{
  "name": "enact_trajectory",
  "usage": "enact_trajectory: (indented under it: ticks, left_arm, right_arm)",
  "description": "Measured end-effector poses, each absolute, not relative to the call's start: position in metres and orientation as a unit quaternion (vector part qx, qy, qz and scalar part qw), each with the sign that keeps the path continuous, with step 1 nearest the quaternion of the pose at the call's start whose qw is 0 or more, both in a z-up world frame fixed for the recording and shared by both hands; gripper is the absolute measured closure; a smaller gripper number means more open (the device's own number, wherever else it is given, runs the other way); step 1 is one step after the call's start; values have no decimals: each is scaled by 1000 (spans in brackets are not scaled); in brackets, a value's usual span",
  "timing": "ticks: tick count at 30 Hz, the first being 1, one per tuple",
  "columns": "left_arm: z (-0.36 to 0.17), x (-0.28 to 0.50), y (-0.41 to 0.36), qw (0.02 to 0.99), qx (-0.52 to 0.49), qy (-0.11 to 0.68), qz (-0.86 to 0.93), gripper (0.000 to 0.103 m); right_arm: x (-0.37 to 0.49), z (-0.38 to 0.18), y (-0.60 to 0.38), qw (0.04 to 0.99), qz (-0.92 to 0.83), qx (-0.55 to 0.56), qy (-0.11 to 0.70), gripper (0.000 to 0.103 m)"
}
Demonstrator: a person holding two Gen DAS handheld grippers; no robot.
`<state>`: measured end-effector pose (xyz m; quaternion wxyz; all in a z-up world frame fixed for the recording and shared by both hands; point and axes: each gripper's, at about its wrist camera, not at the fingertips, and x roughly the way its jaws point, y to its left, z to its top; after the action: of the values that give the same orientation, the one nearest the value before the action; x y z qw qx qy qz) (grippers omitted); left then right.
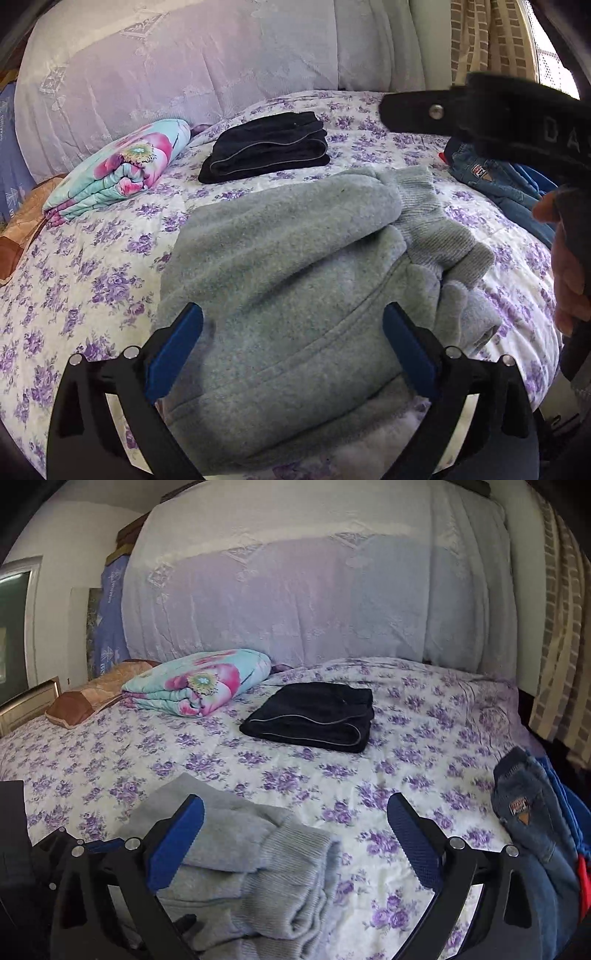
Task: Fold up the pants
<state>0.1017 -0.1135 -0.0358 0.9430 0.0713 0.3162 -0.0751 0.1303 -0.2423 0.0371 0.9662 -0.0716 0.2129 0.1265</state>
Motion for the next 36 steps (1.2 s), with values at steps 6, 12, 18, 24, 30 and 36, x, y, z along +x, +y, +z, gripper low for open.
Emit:
enact_trajectory:
  ticks: [6,12,18,24,30,36]
  left_arm:
    - [-30,93,-103,948,70,304,-61,7]
    - [-32,98,-85,947,49,314,-43,6]
    - [-36,101,-79,946,41,319,-43,4]
    - [-37,103,-74,946,37,320,-35,4]
    - [-39,103,-74,944,31,325,-41,4]
    - [-38,98,-57,939,-2,338,-70,4]
  right_arm:
    - [147,16,-211,954,127,-107,249,4]
    - [185,-46,-232,931,97,-111,334,4]
    - [192,-54,-250,922,138,-29,362,4]
    - [158,-18,-254,946,126,-27,296,4]
    - [144,-42,-259,931,107,-85,340,4]
    - [153,-68,-306,885,203,143,395,4]
